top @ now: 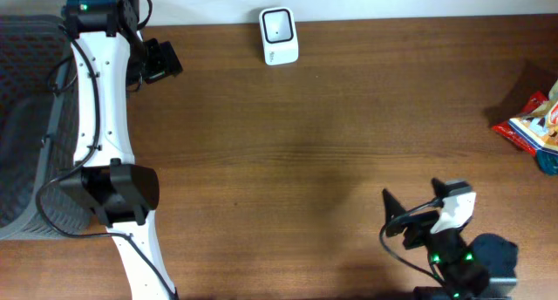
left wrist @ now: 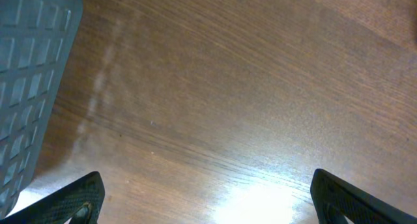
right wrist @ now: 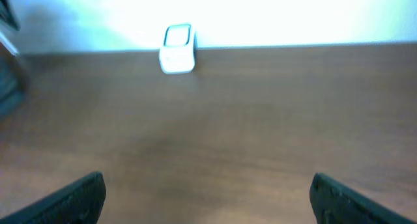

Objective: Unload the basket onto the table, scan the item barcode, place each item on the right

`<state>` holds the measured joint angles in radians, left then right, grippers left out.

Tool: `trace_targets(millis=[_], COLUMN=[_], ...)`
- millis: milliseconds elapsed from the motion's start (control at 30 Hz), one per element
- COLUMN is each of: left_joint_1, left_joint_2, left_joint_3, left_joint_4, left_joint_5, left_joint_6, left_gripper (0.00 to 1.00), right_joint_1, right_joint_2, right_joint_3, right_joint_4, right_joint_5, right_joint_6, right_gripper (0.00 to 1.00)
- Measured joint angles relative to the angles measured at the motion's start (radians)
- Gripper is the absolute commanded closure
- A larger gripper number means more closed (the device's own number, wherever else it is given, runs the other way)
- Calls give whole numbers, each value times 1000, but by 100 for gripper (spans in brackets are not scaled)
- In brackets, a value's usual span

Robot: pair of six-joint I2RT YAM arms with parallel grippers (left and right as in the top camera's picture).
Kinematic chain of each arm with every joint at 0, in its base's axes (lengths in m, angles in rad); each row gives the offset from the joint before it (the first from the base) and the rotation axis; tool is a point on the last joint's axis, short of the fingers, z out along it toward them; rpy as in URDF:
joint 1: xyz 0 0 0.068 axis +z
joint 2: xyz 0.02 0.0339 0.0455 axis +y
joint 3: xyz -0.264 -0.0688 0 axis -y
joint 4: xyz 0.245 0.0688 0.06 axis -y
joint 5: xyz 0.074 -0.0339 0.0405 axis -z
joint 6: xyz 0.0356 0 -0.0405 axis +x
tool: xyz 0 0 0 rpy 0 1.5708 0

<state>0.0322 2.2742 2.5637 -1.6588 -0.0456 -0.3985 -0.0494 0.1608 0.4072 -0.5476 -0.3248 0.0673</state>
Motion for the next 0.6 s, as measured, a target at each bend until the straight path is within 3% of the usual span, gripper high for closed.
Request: trace_targets(millis=[100,167,367,600], left_joint_1=[0,0,0,0], left_joint_2=[0,0,0,0], left_joint_3=[0,0,0,0], left_joint_4=[-3,-2,-2,-2], left_joint_5=[-1,-1,-1,0], left_joint_6=[0,0,0,0], left_gripper=[1,1,1,1], right_joint_1=[33,34,34,34], right_joint_2=[-135,-148,-150,-150], right_joint_3=[-175,-237,-373,-394], right_joint_4=[201,361,629,485], right_joint_5=[-15,23,77,167], right_joint_6=[0,-4,-61,-79], right_gripper=[1,1,1,1])
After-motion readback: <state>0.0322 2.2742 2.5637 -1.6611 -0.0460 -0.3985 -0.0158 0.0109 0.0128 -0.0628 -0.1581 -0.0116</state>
